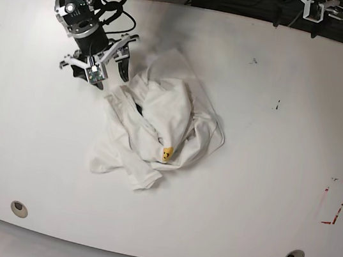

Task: Fold the T-shirt properly
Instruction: 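Lower the right gripper onto the crumpled shirt and pinch a fold, then reach the left gripper to the shirt and grasp another edge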

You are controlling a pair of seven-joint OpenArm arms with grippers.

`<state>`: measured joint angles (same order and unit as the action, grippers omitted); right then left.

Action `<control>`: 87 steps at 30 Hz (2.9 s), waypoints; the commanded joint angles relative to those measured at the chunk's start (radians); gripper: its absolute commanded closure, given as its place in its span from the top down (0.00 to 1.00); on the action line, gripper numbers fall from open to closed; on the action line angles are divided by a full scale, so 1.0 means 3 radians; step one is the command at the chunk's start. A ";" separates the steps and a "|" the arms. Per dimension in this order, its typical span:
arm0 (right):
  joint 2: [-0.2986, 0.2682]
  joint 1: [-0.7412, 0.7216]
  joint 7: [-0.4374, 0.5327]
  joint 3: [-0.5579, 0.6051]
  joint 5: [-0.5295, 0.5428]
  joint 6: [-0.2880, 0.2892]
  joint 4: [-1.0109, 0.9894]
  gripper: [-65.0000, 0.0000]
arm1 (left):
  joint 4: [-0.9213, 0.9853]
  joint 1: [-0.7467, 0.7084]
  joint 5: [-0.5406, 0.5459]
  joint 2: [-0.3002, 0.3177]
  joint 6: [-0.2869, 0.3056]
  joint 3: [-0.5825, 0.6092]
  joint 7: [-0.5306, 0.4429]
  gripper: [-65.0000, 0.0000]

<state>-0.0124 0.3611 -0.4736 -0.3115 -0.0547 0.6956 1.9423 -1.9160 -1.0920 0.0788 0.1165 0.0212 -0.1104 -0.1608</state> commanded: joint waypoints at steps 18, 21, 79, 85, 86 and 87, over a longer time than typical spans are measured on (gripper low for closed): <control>-0.0171 -0.0521 0.0062 0.1118 -0.0812 0.0008 -0.0217 0.55 | -0.0040 0.0528 -0.0009 0.0013 -0.0002 -0.0110 0.0175 0.85; -0.0171 -0.0567 0.0062 0.1138 -0.0879 0.0008 -0.0314 0.55 | -0.0040 0.0558 -0.0009 0.0013 -0.0002 -0.0110 0.0252 0.85; -0.0043 -0.2157 -0.0915 0.1189 -0.1191 0.0008 0.0136 0.00 | 0.0784 0.2528 -0.0536 0.0131 0.0009 0.2381 0.1367 0.86; -0.0048 -0.2152 -0.0915 0.1174 -0.1196 0.0008 0.0136 0.00 | 0.1090 0.2799 -0.0541 0.0018 0.0009 0.2601 0.1377 0.86; -0.0058 -0.2152 -0.0915 0.1169 -0.1196 0.0008 0.0136 0.00 | 0.1172 0.2834 -0.0541 -0.0018 0.0009 0.2595 0.1382 0.86; -0.0079 -0.2152 -0.0915 0.1169 -0.1196 0.0008 0.0136 0.00 | 0.1223 0.2865 -0.0541 -0.0023 0.0009 0.2595 0.1382 0.86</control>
<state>-0.0280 -0.2623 -0.7677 0.0441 -0.4149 0.7074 1.9644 -1.5723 -0.2504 -0.0784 0.1284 0.0246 0.6659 0.2573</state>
